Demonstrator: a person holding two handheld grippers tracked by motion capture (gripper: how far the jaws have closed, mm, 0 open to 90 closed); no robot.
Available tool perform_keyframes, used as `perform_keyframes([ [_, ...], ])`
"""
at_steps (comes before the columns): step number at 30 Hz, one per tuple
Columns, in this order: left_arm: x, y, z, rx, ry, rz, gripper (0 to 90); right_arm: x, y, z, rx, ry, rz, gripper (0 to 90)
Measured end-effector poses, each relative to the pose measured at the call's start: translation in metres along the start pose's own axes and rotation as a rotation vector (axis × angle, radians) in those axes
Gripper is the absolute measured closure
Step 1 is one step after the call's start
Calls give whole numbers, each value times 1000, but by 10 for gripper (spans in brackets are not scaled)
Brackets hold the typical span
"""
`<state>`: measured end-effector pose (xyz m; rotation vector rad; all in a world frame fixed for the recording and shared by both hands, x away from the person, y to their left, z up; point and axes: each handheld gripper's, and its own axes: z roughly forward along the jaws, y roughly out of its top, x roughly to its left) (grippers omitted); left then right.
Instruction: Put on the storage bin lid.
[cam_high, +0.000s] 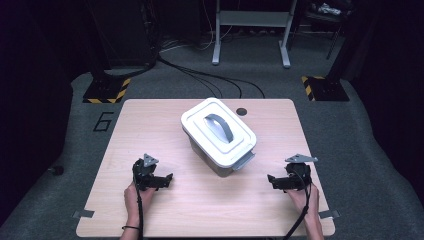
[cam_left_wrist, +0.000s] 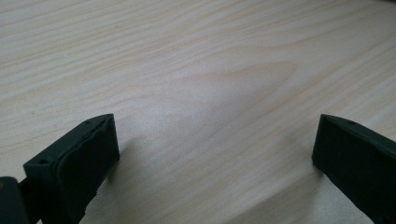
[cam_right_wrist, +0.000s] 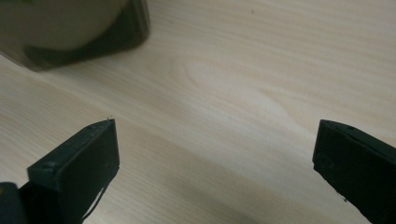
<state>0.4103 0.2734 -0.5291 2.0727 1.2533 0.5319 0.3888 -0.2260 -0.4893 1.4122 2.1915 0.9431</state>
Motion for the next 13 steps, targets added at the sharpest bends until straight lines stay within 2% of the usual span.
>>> perform_keyframes([
  [1, 0, 0, 0, 0, 0, 0, 3, 0, -4, 3, 4, -1, 17, 0],
  [6, 0, 0, 0, 0, 0, 0, 3, -8, -24, 15, 9, -9, 31, 0],
  [8, 0, 0, 0, 0, -2, 1, 3, -8, -29, 18, 3, -30, 38, 0],
  [10, 0, 0, 0, 0, 0, 0, 3, -6, -32, 20, -3, -56, 20, 0],
  [12, 0, 0, 0, 0, 0, 0, 3, -6, -32, 21, 1, -61, -4, 0],
  [13, 0, 0, 0, 0, 0, 0, 3, -4, -32, 22, -3, -68, 0, 0],
])
